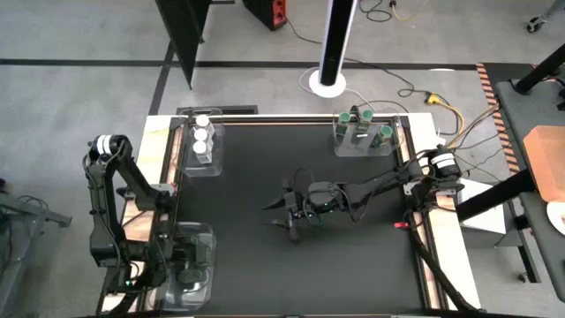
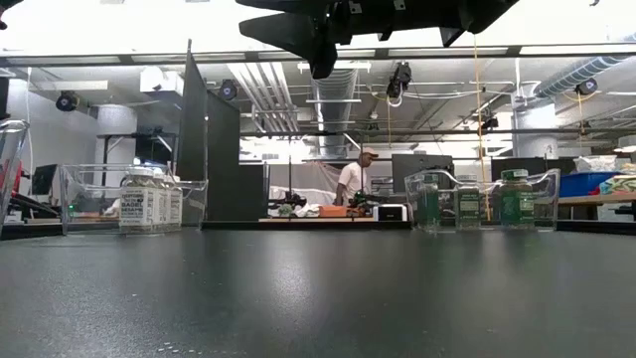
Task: Sort spices by type
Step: Return to Home Position
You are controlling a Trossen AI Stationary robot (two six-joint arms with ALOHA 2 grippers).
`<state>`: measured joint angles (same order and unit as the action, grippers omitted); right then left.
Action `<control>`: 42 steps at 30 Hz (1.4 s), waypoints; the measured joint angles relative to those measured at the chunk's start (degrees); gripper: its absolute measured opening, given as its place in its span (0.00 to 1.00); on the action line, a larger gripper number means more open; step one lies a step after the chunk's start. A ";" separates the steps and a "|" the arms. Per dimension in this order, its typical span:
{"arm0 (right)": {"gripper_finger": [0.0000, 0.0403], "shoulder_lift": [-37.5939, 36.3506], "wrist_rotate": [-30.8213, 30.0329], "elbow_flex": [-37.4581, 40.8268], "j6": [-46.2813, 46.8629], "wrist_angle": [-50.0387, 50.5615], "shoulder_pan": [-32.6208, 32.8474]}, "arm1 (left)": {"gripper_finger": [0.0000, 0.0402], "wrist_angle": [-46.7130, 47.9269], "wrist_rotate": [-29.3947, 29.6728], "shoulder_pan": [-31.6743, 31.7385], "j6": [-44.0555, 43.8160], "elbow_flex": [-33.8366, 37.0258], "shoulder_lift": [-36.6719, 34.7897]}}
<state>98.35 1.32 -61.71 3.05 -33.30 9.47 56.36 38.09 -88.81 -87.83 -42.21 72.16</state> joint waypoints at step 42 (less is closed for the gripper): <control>0.21 -24.18 0.98 15.88 -17.49 1.32 3.93 | 0.24 -51.52 3.48 46.64 96.53 -15.68 -5.59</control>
<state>74.17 2.30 -45.83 -14.44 -31.98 13.40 4.84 41.57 -42.17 8.70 -57.90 66.57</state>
